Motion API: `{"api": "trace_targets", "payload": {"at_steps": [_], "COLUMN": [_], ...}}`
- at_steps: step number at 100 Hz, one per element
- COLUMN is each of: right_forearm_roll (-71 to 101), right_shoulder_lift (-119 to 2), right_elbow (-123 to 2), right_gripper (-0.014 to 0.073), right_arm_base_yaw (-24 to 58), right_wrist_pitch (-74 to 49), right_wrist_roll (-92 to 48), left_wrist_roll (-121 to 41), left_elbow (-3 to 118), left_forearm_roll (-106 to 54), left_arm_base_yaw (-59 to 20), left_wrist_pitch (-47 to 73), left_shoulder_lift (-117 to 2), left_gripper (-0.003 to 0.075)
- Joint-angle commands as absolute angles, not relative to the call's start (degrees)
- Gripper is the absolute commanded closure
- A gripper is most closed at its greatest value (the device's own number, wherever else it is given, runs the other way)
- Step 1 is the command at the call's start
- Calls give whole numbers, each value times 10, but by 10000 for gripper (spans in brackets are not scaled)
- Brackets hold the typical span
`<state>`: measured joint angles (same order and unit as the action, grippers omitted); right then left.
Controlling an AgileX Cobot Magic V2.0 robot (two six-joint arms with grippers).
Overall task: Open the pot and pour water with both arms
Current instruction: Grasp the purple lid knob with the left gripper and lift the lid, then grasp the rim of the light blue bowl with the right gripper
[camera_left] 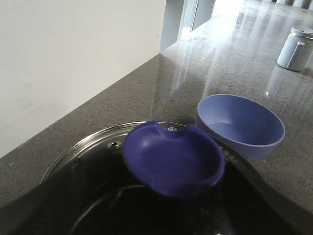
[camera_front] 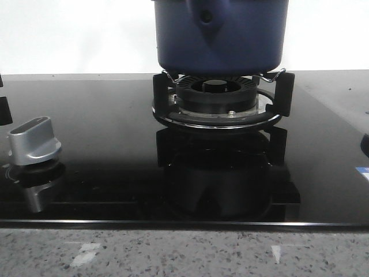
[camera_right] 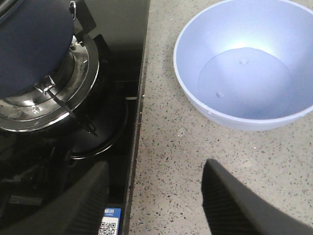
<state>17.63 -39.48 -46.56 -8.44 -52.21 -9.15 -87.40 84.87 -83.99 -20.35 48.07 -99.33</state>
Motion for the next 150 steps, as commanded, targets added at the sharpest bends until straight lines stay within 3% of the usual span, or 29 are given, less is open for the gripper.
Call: {"api": "trace_targets", "payload": {"at_steps": [1, 98, 107, 131, 150], "right_forearm_roll": [179, 179, 179, 179, 176], "right_shoulder_lift": [-398, -398, -398, -398, -398], "right_elbow": [-486, -486, -486, -486, -486], "right_gripper": [212, 212, 212, 212, 212], "right_arm_base_yaw": [-85, -85, -85, -85, -85], "right_wrist_pitch": [-494, -497, -497, -497, -497], "right_wrist_roll": [-99, -99, -99, -99, -99], "left_wrist_roll": [-876, -885, -885, -885, -885], "left_elbow": [879, 886, 886, 886, 886], "left_forearm_roll": [-872, -881, -881, -881, -881], "left_arm_base_yaw": [-209, -249, -249, -249, -249], "left_wrist_pitch": [491, 456, 456, 457, 459], "left_shoulder_lift": [-978, -1007, -1007, -1007, -1007], "left_gripper": [200, 211, 257, 478, 493]}}
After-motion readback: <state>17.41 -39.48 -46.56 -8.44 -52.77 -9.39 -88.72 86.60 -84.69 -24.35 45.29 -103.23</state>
